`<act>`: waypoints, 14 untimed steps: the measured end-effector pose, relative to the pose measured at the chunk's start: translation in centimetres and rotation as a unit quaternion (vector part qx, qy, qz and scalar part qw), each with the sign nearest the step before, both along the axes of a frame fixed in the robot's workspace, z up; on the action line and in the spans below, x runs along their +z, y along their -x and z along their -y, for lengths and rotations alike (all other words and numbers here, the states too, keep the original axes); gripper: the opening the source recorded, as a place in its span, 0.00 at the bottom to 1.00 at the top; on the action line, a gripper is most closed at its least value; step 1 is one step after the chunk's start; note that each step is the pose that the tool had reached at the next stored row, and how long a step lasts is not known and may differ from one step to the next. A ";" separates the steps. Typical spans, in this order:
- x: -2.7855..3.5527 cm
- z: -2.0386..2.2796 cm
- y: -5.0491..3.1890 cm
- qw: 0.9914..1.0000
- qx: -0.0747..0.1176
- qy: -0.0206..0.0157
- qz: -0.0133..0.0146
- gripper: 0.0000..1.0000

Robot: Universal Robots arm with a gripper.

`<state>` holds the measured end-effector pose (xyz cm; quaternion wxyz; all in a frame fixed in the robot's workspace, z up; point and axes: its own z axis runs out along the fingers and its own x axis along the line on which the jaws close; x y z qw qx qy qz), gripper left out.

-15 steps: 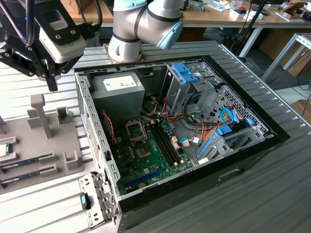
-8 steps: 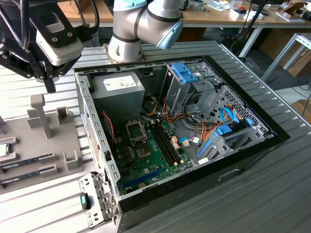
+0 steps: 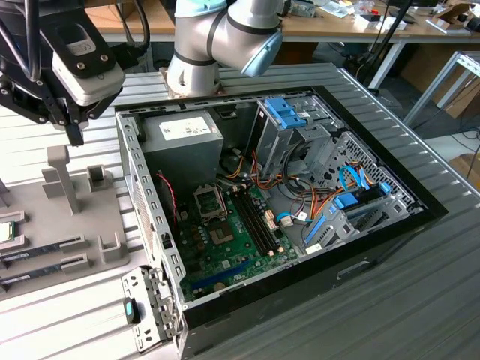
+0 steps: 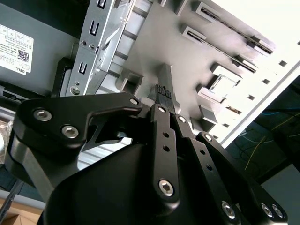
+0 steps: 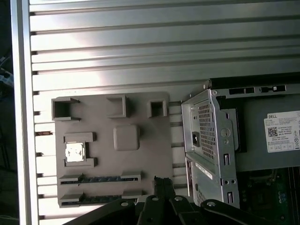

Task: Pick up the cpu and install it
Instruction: 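Reach for the cpu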

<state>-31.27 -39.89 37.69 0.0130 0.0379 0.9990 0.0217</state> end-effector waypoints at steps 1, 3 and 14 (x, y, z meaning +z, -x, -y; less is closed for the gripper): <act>-0.03 0.00 0.04 1.000 0.000 0.000 0.000 0.11; -0.16 0.00 0.22 1.000 0.000 0.000 0.000 0.11; -0.58 0.00 0.82 1.000 0.000 0.000 0.000 0.11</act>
